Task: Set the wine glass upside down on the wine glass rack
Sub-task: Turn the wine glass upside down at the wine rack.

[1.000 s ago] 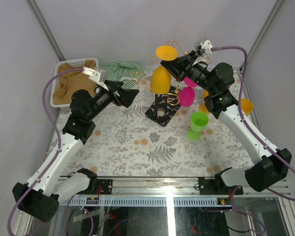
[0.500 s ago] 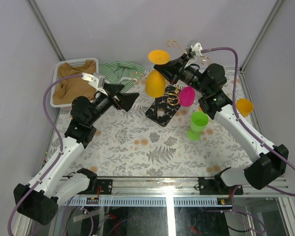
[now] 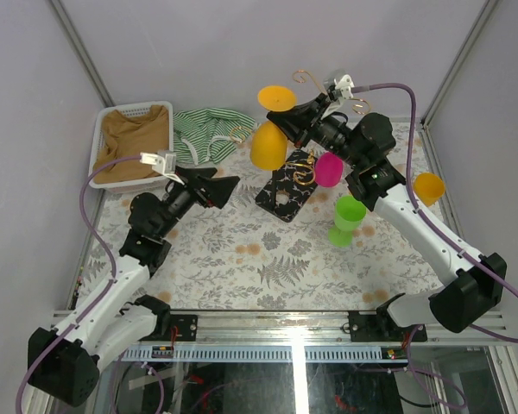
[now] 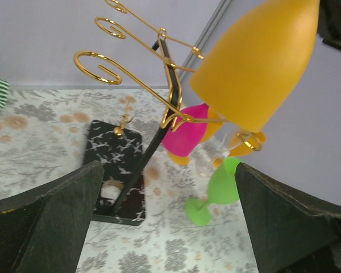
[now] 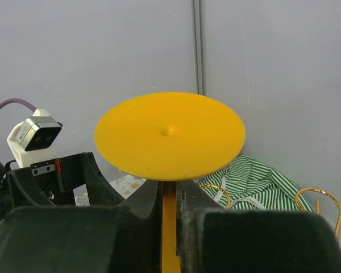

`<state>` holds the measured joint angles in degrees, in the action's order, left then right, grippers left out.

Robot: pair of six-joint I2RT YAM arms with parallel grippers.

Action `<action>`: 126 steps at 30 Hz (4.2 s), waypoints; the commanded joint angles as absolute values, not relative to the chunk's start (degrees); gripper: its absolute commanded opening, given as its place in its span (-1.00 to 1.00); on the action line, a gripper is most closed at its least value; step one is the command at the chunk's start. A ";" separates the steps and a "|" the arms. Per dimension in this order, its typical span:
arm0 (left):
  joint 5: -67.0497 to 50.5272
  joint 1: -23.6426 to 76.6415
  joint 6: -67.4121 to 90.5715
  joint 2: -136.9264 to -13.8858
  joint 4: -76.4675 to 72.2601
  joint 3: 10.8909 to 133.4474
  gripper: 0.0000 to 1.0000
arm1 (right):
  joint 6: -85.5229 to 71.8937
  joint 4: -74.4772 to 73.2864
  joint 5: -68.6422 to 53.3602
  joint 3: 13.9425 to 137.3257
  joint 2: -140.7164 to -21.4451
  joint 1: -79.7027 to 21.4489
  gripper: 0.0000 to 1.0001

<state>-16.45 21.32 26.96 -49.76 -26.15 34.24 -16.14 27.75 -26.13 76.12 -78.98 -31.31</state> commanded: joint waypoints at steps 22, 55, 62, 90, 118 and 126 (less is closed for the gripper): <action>-9.72 20.92 72.49 -53.66 -58.68 28.58 1.00 | -27.44 48.75 -25.22 72.20 -76.03 -31.99 -1.00; -15.25 21.01 88.04 -69.96 -86.06 33.61 -0.13 | -44.08 64.89 -25.93 71.30 -84.11 -32.65 -1.00; -15.45 20.99 90.41 -72.69 -90.26 34.03 -0.39 | -47.35 67.88 -26.25 71.71 -85.93 -32.69 -1.00; -11.46 21.07 91.36 -74.73 -92.20 36.13 -1.00 | -48.89 74.53 -22.59 68.36 -86.93 -33.03 -0.21; -13.27 21.05 96.83 -77.49 -92.39 39.76 -1.00 | -45.60 78.05 -15.25 70.62 -92.62 -36.56 -0.99; -14.62 21.09 97.12 -77.87 -92.41 40.25 -1.00 | -44.51 77.87 -14.97 71.23 -93.21 -37.17 -0.86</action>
